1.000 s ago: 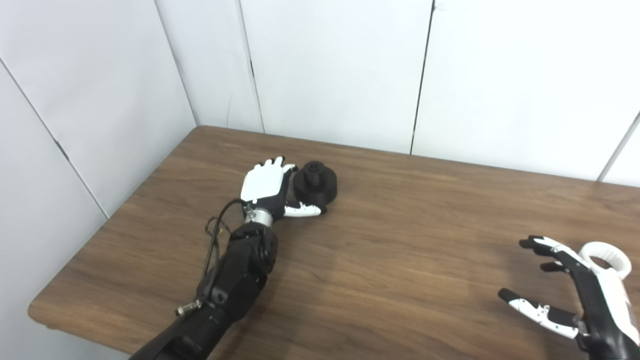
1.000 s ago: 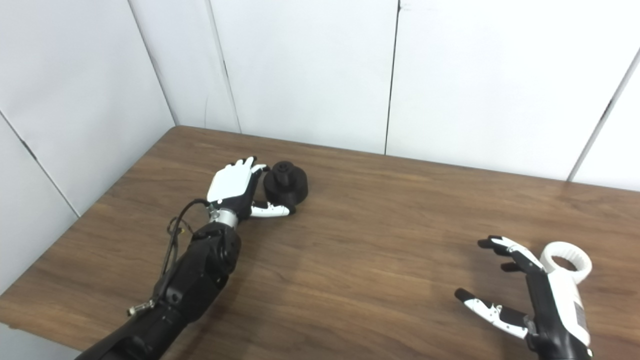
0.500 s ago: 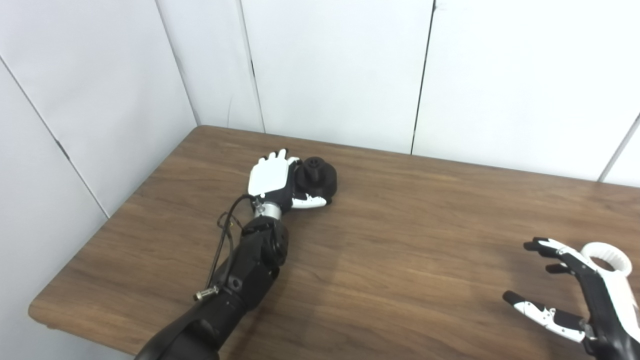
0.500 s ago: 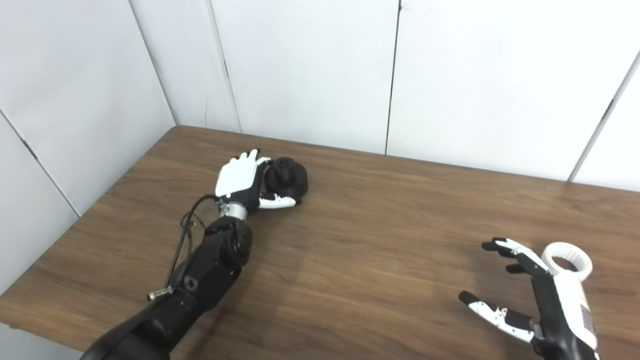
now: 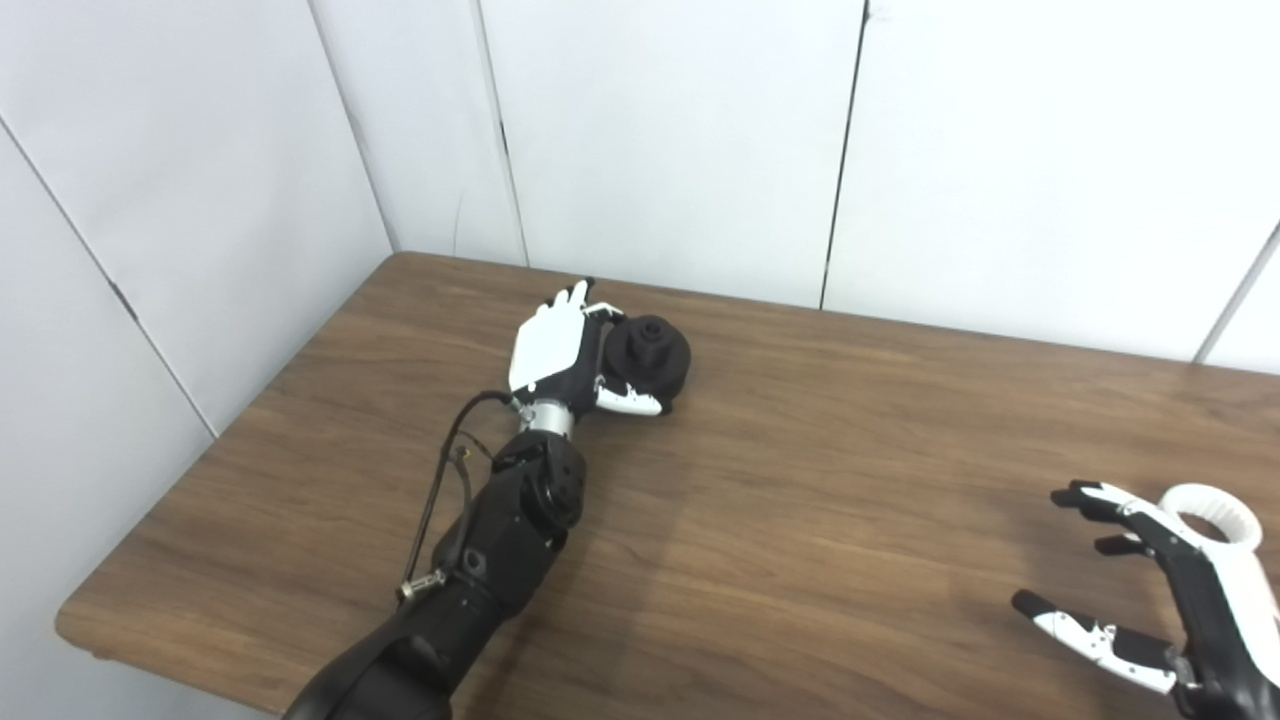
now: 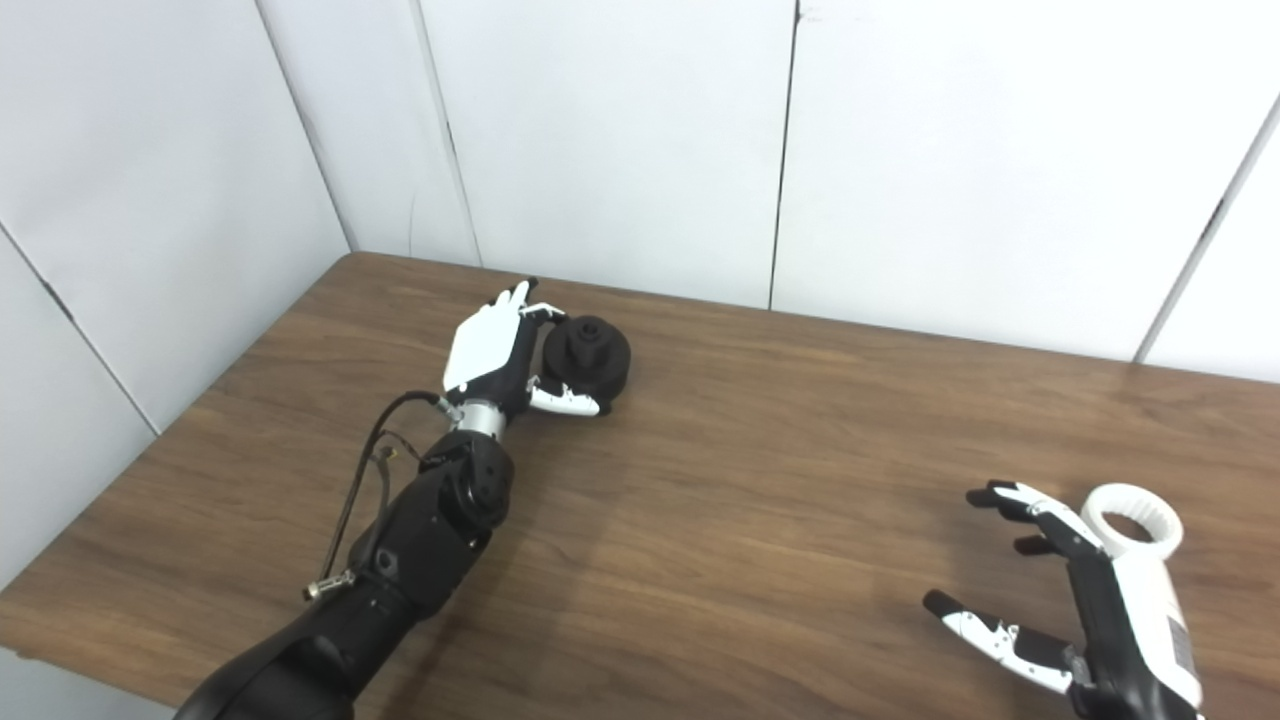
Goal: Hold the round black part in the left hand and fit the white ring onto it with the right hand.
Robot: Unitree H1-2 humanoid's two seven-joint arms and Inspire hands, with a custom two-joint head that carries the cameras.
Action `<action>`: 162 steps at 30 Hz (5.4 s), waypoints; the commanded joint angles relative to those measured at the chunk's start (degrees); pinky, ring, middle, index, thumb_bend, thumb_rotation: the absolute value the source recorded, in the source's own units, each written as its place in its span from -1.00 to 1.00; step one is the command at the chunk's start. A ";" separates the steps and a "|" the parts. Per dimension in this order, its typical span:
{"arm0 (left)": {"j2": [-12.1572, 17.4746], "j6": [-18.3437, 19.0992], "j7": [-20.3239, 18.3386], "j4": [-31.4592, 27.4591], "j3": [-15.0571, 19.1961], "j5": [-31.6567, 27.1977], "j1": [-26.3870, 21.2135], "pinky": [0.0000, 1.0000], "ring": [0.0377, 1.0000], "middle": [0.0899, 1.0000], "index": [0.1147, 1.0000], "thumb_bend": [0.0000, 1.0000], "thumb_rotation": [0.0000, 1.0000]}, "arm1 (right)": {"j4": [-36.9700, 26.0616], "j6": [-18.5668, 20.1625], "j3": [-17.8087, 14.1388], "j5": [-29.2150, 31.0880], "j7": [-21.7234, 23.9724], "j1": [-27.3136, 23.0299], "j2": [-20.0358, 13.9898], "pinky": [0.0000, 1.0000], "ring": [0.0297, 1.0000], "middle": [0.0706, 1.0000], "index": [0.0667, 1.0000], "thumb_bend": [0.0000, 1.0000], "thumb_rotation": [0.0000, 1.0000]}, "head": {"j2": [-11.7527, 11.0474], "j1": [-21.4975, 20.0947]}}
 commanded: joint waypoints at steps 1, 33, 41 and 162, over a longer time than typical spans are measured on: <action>1.12 -0.20 0.99 -0.39 0.15 0.25 -2.09 1.00 1.00 1.00 0.03 0.75 -0.58 | -2.03 -0.47 -0.58 0.24 -0.29 -1.34 -0.21 0.31 0.53 0.58 0.38 0.29 -0.58 | 0.02 0.06; -2.78 -2.12 -14.06 -24.53 -10.18 -1.33 12.54 1.00 1.00 1.00 0.05 0.87 -0.50 | -5.11 1.39 -0.39 -3.14 -0.97 -2.66 1.82 0.29 0.51 0.55 0.36 0.27 -0.47 | 3.41 -8.75; -2.88 -3.76 -19.04 -31.90 -14.39 0.76 15.88 1.00 1.00 1.00 0.10 0.92 -0.36 | -6.92 2.82 -0.18 -3.47 -0.54 -2.84 3.27 0.28 0.51 0.56 0.37 0.27 -0.51 | 5.15 -12.95; -0.59 -13.80 -29.89 -35.81 -8.74 -1.26 19.90 1.00 1.00 1.00 0.15 0.88 -0.37 | 12.07 29.32 2.70 -18.88 15.29 -18.76 -15.11 0.82 1.00 1.00 0.85 1.00 0.27 | 4.25 -38.92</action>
